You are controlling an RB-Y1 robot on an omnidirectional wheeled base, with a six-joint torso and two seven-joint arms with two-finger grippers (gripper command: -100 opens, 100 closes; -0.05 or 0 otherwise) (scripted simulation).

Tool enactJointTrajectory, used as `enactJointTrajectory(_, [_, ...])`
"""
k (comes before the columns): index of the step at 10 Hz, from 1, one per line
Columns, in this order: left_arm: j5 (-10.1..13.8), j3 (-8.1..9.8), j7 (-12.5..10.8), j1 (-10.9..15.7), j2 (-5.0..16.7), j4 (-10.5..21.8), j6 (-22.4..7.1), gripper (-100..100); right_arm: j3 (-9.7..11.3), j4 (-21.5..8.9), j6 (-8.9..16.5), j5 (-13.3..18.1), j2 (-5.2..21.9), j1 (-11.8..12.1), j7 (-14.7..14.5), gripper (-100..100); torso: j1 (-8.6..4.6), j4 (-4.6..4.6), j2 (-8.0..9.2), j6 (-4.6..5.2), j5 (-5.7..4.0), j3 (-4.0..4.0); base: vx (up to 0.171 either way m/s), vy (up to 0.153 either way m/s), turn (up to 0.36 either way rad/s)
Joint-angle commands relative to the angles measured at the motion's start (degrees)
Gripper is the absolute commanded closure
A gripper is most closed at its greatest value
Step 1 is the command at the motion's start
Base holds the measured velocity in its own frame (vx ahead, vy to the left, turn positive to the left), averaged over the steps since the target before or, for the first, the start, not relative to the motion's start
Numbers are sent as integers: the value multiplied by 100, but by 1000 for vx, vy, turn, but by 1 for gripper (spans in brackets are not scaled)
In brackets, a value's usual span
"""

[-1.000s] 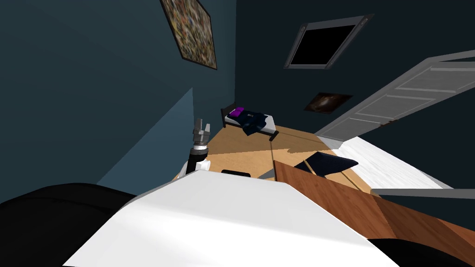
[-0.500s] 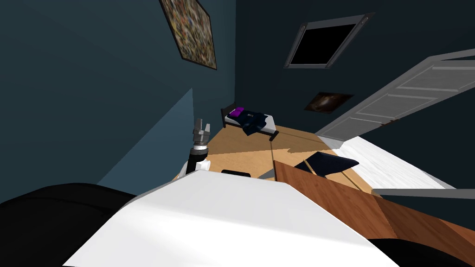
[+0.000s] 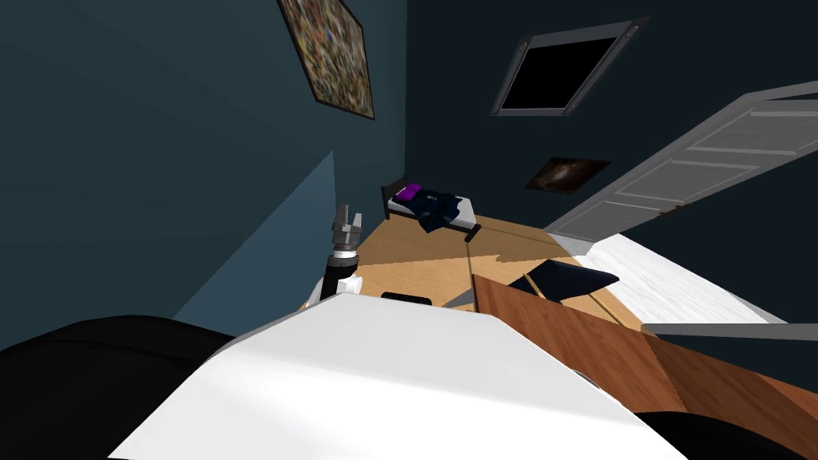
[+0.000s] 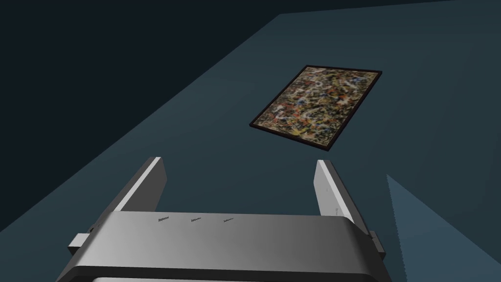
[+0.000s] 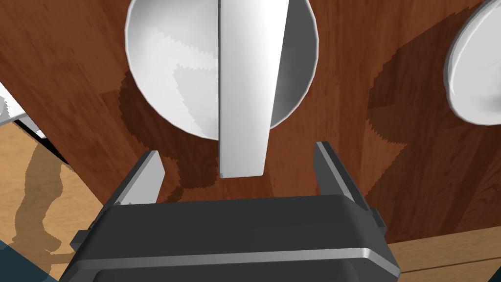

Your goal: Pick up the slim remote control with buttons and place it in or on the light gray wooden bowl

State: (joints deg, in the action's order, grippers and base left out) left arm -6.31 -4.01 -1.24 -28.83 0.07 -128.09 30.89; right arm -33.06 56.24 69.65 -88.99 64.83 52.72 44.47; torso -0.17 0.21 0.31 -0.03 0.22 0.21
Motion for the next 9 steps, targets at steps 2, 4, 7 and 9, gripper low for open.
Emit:
enactJointTrajectory(2, [0,0,0,0,0,0,0,0,-127,268,121,-155,194,261,242,-100,-4,0,-4,2,-3,-2,-30,23,3])
enactJointTrajectory(4, [0,0,0,0,0,0,0,0,-87,163,98,-118,151,175,158,0,-9,-2,-10,2,-4,-5,-7,6,1])
enactJointTrajectory(7, [0,0,0,-1,0,0,0,0,-87,163,97,-117,149,174,157,0,-15,-3,-17,1,-6,-9,0,0,0])
enactJointTrajectory(9, [0,0,0,-1,0,0,0,0,-87,163,97,-117,149,174,157,0,-16,-4,-17,1,-6,-10,0,0,0])
